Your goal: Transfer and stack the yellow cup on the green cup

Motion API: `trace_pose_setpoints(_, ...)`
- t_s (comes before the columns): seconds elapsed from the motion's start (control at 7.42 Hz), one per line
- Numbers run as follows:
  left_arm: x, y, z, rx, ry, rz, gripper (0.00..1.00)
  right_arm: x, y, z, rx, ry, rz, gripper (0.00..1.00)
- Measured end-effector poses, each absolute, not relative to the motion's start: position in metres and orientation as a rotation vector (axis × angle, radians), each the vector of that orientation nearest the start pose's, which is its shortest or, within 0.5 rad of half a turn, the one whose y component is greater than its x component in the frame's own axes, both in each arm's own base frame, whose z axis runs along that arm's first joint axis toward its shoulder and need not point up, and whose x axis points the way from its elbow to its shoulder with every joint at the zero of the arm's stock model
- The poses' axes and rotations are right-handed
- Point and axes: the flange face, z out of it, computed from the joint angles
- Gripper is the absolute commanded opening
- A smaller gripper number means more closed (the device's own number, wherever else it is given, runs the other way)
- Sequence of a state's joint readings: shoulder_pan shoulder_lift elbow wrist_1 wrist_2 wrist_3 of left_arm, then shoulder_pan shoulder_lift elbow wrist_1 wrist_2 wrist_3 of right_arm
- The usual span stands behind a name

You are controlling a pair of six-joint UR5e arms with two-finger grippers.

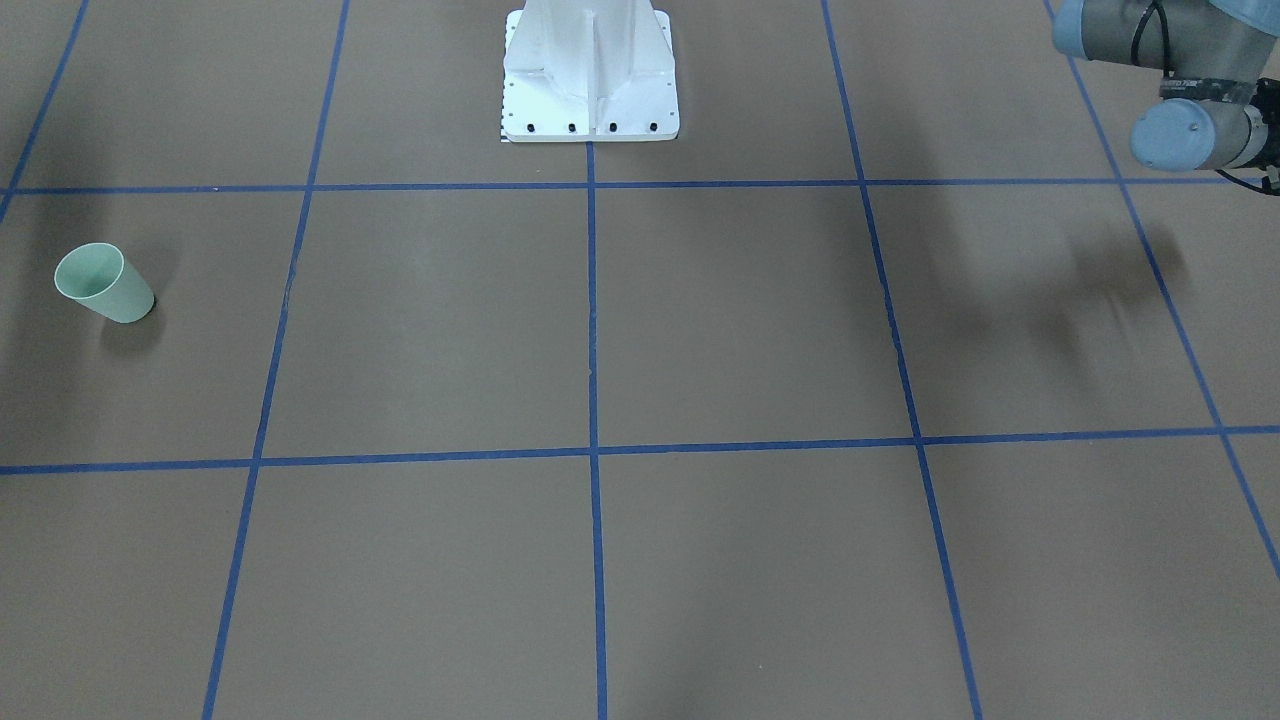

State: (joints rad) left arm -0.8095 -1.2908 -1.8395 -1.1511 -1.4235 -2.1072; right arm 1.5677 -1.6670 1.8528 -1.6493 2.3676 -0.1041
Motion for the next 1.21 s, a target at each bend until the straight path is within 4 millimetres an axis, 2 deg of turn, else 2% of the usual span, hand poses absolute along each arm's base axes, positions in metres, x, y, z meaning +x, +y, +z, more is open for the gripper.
trace_pose_setpoints(0.13, 0.125, -0.371, 0.685, 0.137, -0.366, -1.246, 0.00, 0.061, -0.451, 0.570, 0.144, -0.793, -0.145, 0.99)
trace_pose_setpoints(0.27, 0.141, -0.404, 0.658, 0.188, -0.236, -1.191, 0.00, 0.060, -0.451, 0.567, 0.150, -0.795, -0.147, 0.99)
trace_pose_setpoints(0.54, 0.180, -0.456, 0.598, 0.277, 0.010, -1.060, 0.00, 0.060, -0.452, 0.562, 0.160, -0.795, -0.150, 0.99)
trace_pose_setpoints(0.81, 0.209, -0.491, 0.541, 0.378, 0.206, -0.880, 0.00, 0.060, -0.453, 0.554, 0.181, -0.793, -0.155, 0.99)
trace_pose_setpoints(1.21, 0.244, -0.525, 0.451, 0.537, 0.467, -0.691, 0.00, 0.059, -0.454, 0.539, 0.296, -0.806, -0.200, 0.99)
